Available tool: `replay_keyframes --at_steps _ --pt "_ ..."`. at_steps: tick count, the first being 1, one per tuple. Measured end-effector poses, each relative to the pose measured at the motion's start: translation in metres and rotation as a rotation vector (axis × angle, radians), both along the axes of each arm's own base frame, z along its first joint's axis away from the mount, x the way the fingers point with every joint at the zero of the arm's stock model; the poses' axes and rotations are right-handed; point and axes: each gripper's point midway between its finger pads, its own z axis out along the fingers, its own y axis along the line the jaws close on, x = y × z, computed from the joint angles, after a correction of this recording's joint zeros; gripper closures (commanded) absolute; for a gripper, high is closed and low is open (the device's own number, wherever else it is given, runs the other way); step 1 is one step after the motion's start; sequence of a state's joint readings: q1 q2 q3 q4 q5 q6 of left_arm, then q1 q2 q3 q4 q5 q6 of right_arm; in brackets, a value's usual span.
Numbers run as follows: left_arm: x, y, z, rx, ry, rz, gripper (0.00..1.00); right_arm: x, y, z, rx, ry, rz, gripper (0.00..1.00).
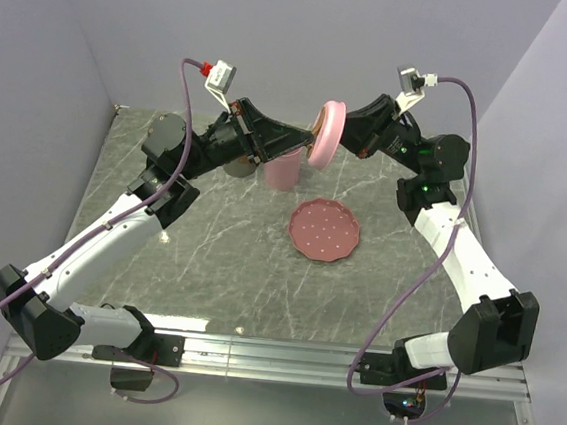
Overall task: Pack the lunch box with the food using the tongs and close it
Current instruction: Pass the lid of the lunch box from the right arm to the left, then put the lid back on the lunch box
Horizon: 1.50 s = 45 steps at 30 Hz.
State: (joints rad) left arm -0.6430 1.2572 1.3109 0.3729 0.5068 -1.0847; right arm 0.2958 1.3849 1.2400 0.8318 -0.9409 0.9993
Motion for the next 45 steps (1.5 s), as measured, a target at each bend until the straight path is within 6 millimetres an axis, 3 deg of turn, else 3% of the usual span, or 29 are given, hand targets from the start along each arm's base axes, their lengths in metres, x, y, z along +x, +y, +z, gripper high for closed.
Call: replay_keyframes --at_steps 2,3,5,10,11,13,15,20,25,28,33,39,45 --pt "0.001 0.000 -0.001 0.006 -0.003 0.004 0.99 0.000 0.000 -0.001 -0.004 0.006 -0.005 0.76" --pt "0.002 0.001 -0.002 0.010 -0.004 0.006 0.99 0.001 0.000 -0.001 -0.004 0.012 -0.010 0.59" --pt "0.003 0.000 -0.006 0.024 -0.004 0.005 0.99 0.003 0.000 -0.003 -0.009 0.023 -0.019 0.42" --pt "0.017 0.010 -0.015 0.060 -0.004 0.038 0.99 0.009 0.000 -0.012 -0.037 0.053 -0.039 0.28" --pt "0.023 0.014 -0.017 0.069 -0.004 0.054 0.99 0.009 0.000 -0.014 -0.043 0.057 -0.044 0.19" --pt "0.035 0.021 -0.023 0.095 -0.006 0.086 0.99 0.011 -0.002 -0.019 -0.060 0.062 -0.057 0.18" --pt "0.050 0.028 -0.028 0.134 -0.002 0.121 0.99 0.012 -0.006 -0.026 -0.080 0.073 -0.074 0.07" --pt "0.092 0.032 -0.043 0.319 -0.022 0.228 0.99 0.021 -0.027 -0.054 -0.165 0.111 -0.164 0.00" --pt "0.141 0.032 -0.063 0.545 -0.065 0.331 0.99 0.037 -0.067 -0.075 -0.250 0.143 -0.295 0.00" --pt "0.172 0.034 -0.088 0.686 -0.067 0.387 0.99 0.046 -0.091 -0.085 -0.286 0.167 -0.362 0.00" --pt "0.216 0.040 -0.150 0.921 -0.041 0.422 1.00 0.053 -0.120 -0.105 -0.341 0.216 -0.427 0.00" --pt "0.258 0.045 -0.217 1.120 -0.025 0.417 1.00 0.046 -0.125 -0.119 -0.391 0.231 -0.421 0.00" --pt "0.278 0.055 -0.262 1.189 0.031 0.389 1.00 0.036 -0.124 -0.123 -0.410 0.224 -0.404 0.00"
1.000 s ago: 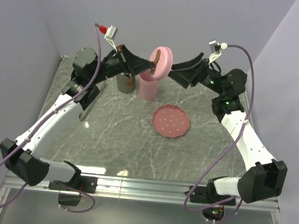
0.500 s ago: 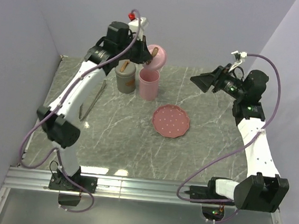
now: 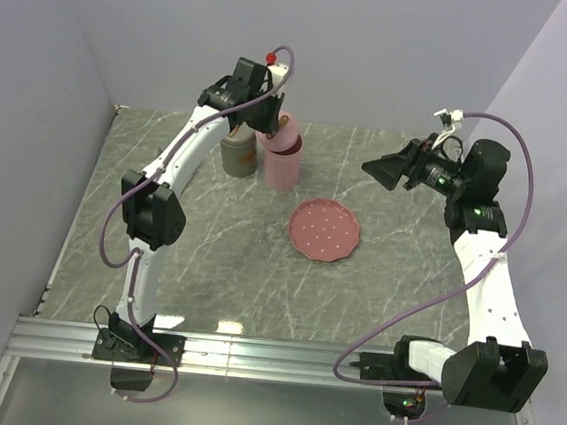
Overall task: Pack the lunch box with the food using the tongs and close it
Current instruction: Put the lid back on the lunch box
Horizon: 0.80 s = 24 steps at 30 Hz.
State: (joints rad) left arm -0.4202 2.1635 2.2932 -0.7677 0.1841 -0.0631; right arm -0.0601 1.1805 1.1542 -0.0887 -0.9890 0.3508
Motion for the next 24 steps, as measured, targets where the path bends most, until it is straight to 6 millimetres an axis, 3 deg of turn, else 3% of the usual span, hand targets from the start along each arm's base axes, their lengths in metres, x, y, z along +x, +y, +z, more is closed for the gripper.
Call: replay_keyframes --at_steps 5,16,24 --pt "0.007 0.006 -0.020 -0.001 0.045 0.000 1.00 -0.002 0.000 -0.010 0.001 0.035 0.006 0.00" --pt "0.003 -0.001 -0.022 -0.038 0.066 -0.044 1.00 -0.006 0.002 -0.014 0.004 0.057 0.026 0.00" --pt "0.007 -0.008 -0.042 -0.045 0.102 -0.061 0.99 -0.007 0.003 -0.017 0.004 0.074 0.033 0.00"
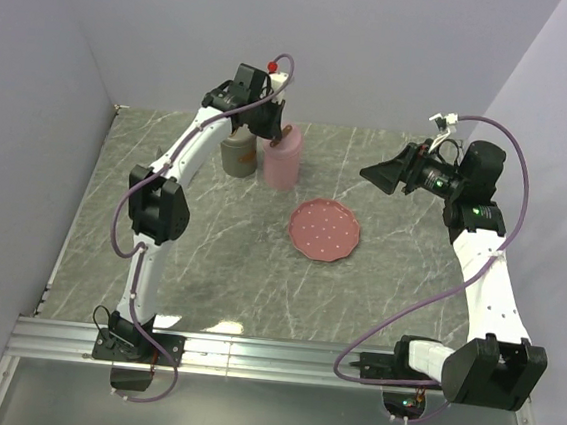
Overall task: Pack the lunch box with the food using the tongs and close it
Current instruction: Put the lid back on the lunch box
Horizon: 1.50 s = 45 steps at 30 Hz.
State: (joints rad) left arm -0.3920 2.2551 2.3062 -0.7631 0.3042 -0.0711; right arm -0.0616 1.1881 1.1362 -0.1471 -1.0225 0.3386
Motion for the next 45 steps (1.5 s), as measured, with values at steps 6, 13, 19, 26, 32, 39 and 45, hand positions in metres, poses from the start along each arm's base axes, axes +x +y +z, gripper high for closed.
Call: replay_keyframes --at_steps 6,13,19,26,32,39,45 --pt "0.000 -0.001 0.000 -0.004 0.000 -0.003 0.99 0.000 0.000 -0.004 -0.001 0.009 0.005 0.00" --pt "0.000 -0.002 0.001 0.006 -0.008 0.002 1.00 0.000 0.001 -0.014 0.000 0.040 0.014 0.00" --pt "0.000 -0.004 0.001 0.017 -0.016 0.005 1.00 -0.001 0.001 -0.016 -0.001 0.048 0.018 0.00" --pt "0.000 -0.005 0.001 0.020 -0.019 0.007 1.00 -0.003 0.001 -0.023 0.001 0.071 0.021 0.01" --pt "0.000 -0.005 0.001 0.020 -0.019 0.007 1.00 -0.004 0.002 -0.028 0.003 0.085 0.026 0.01" --pt "0.000 -0.007 0.007 0.008 -0.028 0.003 1.00 -0.006 0.003 -0.032 0.008 0.096 0.034 0.01" --pt "-0.001 -0.009 0.013 0.002 -0.043 -0.001 1.00 -0.006 0.003 -0.033 0.009 0.100 0.038 0.01"
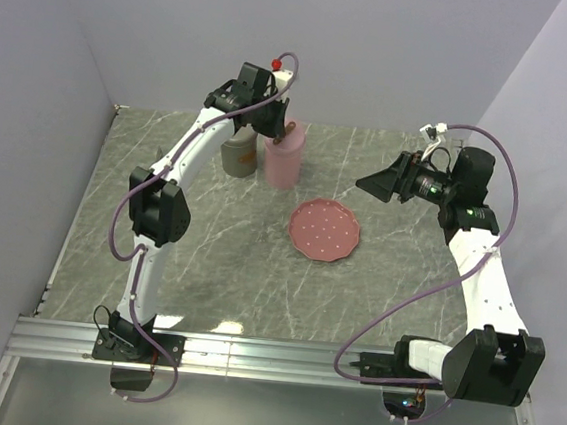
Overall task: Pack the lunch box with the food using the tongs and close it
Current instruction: Put the lid back on the lunch box
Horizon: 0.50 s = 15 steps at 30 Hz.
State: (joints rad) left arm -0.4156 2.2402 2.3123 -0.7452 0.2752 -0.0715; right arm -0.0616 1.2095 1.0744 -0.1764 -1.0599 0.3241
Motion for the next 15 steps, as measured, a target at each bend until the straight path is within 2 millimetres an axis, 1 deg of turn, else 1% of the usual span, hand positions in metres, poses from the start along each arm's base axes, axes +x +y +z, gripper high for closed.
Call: replay_keyframes --at_steps 15 --pt "-0.0015 -0.0023 0.0003 0.001 -0.001 -0.005 1.00 0.0006 -0.0003 -0.0042 -0.003 0.014 0.001 0.01"
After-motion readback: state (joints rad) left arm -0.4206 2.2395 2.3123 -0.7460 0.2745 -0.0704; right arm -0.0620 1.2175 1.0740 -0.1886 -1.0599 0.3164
